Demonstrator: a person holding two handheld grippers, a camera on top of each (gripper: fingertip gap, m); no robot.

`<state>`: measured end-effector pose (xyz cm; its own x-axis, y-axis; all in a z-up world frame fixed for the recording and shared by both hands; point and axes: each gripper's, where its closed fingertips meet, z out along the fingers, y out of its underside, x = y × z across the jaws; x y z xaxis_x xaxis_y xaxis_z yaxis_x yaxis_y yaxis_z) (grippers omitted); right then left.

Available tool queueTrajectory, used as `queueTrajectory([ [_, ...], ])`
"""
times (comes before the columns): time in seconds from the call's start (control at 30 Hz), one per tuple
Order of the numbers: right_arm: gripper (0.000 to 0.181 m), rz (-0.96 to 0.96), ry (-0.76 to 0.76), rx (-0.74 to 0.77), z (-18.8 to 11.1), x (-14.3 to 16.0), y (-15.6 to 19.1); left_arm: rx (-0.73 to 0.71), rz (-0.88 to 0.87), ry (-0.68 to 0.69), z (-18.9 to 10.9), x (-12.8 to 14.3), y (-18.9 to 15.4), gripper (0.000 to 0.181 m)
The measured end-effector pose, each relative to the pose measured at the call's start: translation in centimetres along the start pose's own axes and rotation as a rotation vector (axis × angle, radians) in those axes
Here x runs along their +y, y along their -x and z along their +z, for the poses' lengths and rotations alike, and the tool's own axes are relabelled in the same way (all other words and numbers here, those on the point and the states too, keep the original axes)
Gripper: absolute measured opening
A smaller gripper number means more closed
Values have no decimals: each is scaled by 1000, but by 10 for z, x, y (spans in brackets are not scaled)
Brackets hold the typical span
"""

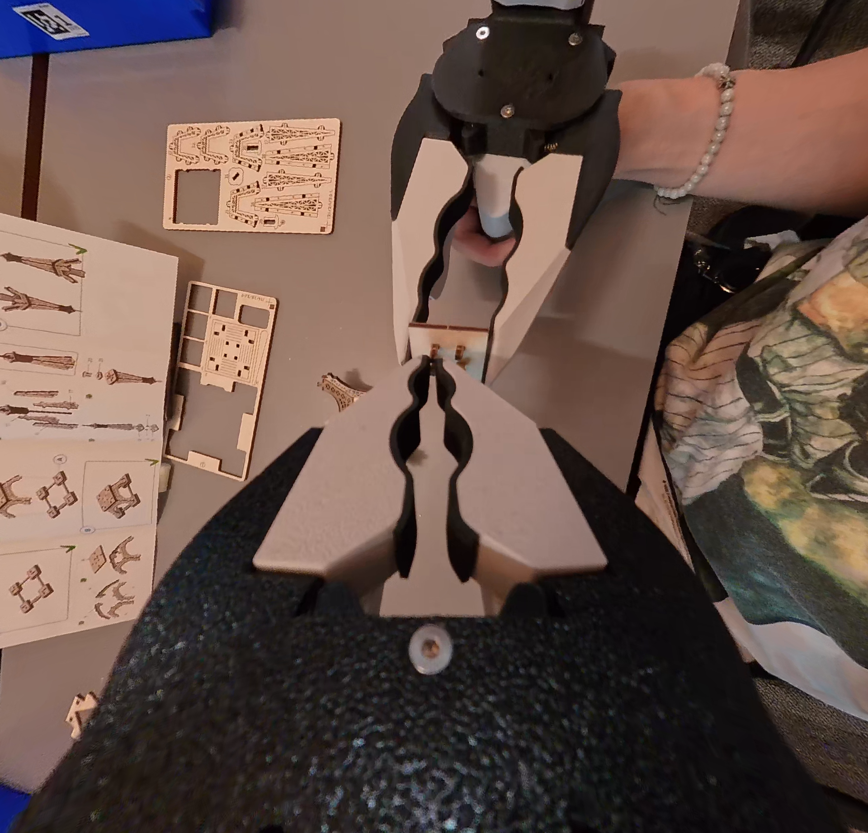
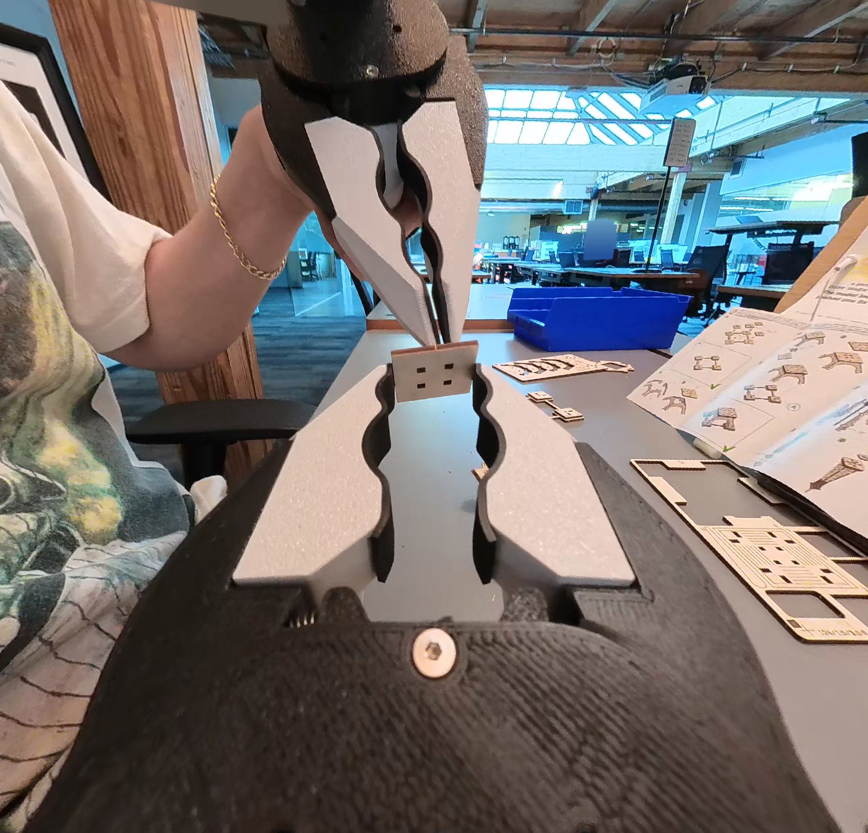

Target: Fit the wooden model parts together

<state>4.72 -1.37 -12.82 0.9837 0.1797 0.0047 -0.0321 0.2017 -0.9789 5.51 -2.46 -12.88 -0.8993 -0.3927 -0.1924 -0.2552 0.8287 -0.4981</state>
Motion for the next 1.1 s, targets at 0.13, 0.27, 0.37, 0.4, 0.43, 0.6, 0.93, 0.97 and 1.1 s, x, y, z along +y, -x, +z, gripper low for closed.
queueTrajectory([
  [0.13, 31, -2, 9, 1, 1, 1, 0, -20, 12, 12, 0, 1, 0, 0],
  [0.27, 31, -3, 30, 7, 3, 4, -1, -29, 22, 32, 1, 4, 1, 0],
  [0.37, 31, -8, 53, 6, 5, 7, 0, -34, 36, 57, 2, 7, 1, 0],
  [0.4, 31, -10, 59, 9, 6, 8, 0, -43, 43, 65, 2, 8, 1, 0],
  [0.43, 31, -12, 62, 13, 6, 9, -1, -46, 45, 67, 2, 8, 2, 0],
  [0.6, 31, -14, 69, 17, 7, 10, -1, -26, 22, 36, 2, 9, 2, 0],
  [0.93, 31, -28, 114, 22, 11, 16, -1, -26, 46, 104, 4, 16, 2, 0],
  [0.97, 31, -29, 121, 24, 12, 17, -1, -28, 48, 115, 4, 17, 2, 0],
  [1.1, 30, -34, 122, 17, 12, 18, 0, -18, 68, 135, 4, 17, 1, 0],
])
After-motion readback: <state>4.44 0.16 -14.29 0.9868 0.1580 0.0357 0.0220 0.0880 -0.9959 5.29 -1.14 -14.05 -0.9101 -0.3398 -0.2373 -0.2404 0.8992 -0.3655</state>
